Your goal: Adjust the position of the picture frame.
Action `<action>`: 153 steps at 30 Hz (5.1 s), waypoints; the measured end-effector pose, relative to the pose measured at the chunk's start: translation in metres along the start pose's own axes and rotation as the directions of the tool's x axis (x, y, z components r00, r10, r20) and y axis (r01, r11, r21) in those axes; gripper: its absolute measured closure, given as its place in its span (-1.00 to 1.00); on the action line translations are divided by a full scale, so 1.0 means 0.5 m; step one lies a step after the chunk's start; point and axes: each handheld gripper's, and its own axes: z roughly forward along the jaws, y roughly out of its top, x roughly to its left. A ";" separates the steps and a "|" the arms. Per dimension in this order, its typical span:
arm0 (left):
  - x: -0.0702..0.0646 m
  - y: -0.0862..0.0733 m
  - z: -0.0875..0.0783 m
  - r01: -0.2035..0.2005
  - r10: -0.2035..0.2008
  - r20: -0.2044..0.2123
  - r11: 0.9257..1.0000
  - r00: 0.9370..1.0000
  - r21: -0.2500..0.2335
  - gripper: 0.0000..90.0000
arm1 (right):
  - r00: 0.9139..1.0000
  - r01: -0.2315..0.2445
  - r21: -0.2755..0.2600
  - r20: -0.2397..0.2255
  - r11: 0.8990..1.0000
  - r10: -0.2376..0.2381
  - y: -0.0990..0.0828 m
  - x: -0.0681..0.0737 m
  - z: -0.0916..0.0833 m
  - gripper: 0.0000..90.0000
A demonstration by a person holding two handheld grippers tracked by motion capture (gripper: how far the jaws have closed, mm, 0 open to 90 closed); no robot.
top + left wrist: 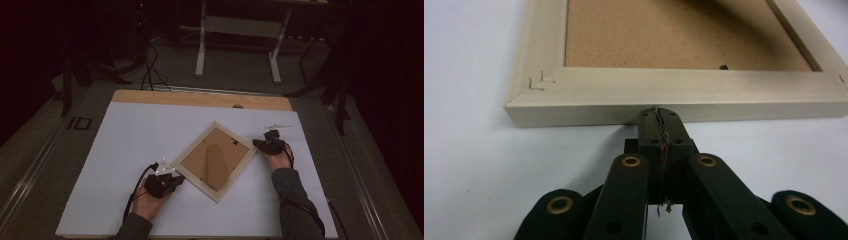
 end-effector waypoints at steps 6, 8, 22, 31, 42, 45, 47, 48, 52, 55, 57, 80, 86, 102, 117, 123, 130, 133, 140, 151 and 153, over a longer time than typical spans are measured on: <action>0.005 0.008 0.002 -0.015 0.016 -0.020 1.000 1.000 0.018 1.00 | 1.000 0.014 0.010 -0.009 1.000 -0.014 -0.005 -0.002 -0.001 1.00; 0.005 0.015 0.004 -0.014 0.015 -0.037 0.999 0.999 0.031 1.00 | 1.000 0.017 0.011 -0.010 1.000 -0.017 -0.005 -0.001 -0.002 1.00; 0.033 0.027 0.010 0.042 -0.040 -0.053 0.999 0.998 0.031 1.00 | 0.998 0.061 0.029 -0.033 0.998 -0.060 -0.018 0.003 -0.018 1.00; 0.046 0.044 0.017 0.049 -0.045 -0.083 0.997 0.996 0.056 1.00 | 0.995 0.088 0.038 -0.043 0.995 -0.086 -0.027 0.006 -0.029 1.00; 0.065 0.054 0.024 0.074 -0.069 -0.092 0.996 0.993 0.055 1.00 | 0.994 0.106 0.046 -0.046 0.993 -0.104 -0.034 0.012 -0.037 1.00; 0.070 0.053 0.024 0.089 -0.085 -0.082 0.995 0.993 0.047 1.00 | 0.993 0.111 0.045 -0.048 0.993 -0.108 -0.037 0.014 -0.039 1.00; 0.073 0.054 0.025 0.094 -0.090 -0.082 0.995 0.993 0.045 1.00 | 0.993 0.110 0.046 -0.049 0.993 -0.108 -0.038 0.015 -0.041 1.00; 0.075 0.055 0.025 0.093 -0.089 -0.084 0.995 0.992 0.048 1.00 | 0.993 0.110 0.046 -0.050 0.993 -0.107 -0.039 0.015 -0.041 1.00; 0.079 0.060 0.028 0.092 -0.087 -0.091 0.994 0.992 0.053 1.00 | 0.992 0.117 0.047 -0.056 0.992 -0.114 -0.042 0.016 -0.044 1.00; 0.082 0.063 0.030 0.092 -0.087 -0.097 0.994 0.991 0.053 1.00 | 0.991 0.120 0.046 -0.057 0.992 -0.118 -0.045 0.016 -0.047 1.00; 0.084 0.065 0.032 0.094 -0.088 -0.099 0.994 0.991 0.053 1.00 | 0.991 0.119 0.046 -0.060 0.992 -0.116 -0.046 0.017 -0.048 1.00; 0.104 0.081 0.042 0.102 -0.095 -0.120 0.993 0.988 0.058 1.00 | 0.990 0.119 0.040 -0.081 0.992 -0.116 -0.062 0.024 -0.059 1.00; 0.113 0.088 0.047 0.110 -0.102 -0.131 0.992 0.986 0.057 1.00 | 0.990 0.110 0.036 -0.090 0.993 -0.106 -0.070 0.029 -0.064 1.00; 0.147 0.106 0.063 0.129 -0.121 -0.145 0.991 0.982 0.044 1.00 | 0.988 0.116 0.029 -0.106 0.993 -0.112 -0.095 0.053 -0.081 1.00; 0.143 0.087 0.034 0.120 -0.117 -0.103 0.992 0.988 0.028 1.00 | 0.983 0.129 0.015 -0.137 0.992 -0.126 -0.117 0.090 -0.090 1.00; 0.128 0.066 0.014 0.109 -0.107 -0.076 0.994 0.991 0.020 1.00 | 0.982 0.129 0.015 -0.138 0.992 -0.125 -0.122 0.100 -0.092 1.00; 0.122 0.044 0.000 0.122 -0.121 -0.054 0.993 0.991 0.009 1.00 | 0.982 0.129 0.016 -0.138 0.992 -0.126 -0.123 0.109 -0.091 1.00; 0.121 0.042 0.000 0.128 -0.128 -0.053 0.992 0.990 0.004 1.00 | 0.984 0.121 0.019 -0.134 0.993 -0.117 -0.121 0.110 -0.090 1.00; 0.127 0.040 0.000 0.146 -0.146 -0.040 0.989 0.988 -0.006 1.00 | 0.987 0.106 0.016 -0.124 0.994 -0.103 -0.119 0.112 -0.087 1.00; 0.135 0.041 0.004 0.170 -0.171 -0.046 0.985 0.984 -0.036 1.00 | 0.988 0.092 -0.004 -0.128 0.996 -0.092 -0.102 0.114 -0.082 1.00; 0.136 0.043 0.005 0.177 -0.179 -0.053 0.984 0.982 -0.038 1.00 | 0.987 0.083 -0.009 -0.136 0.997 -0.084 -0.102 0.112 -0.080 1.00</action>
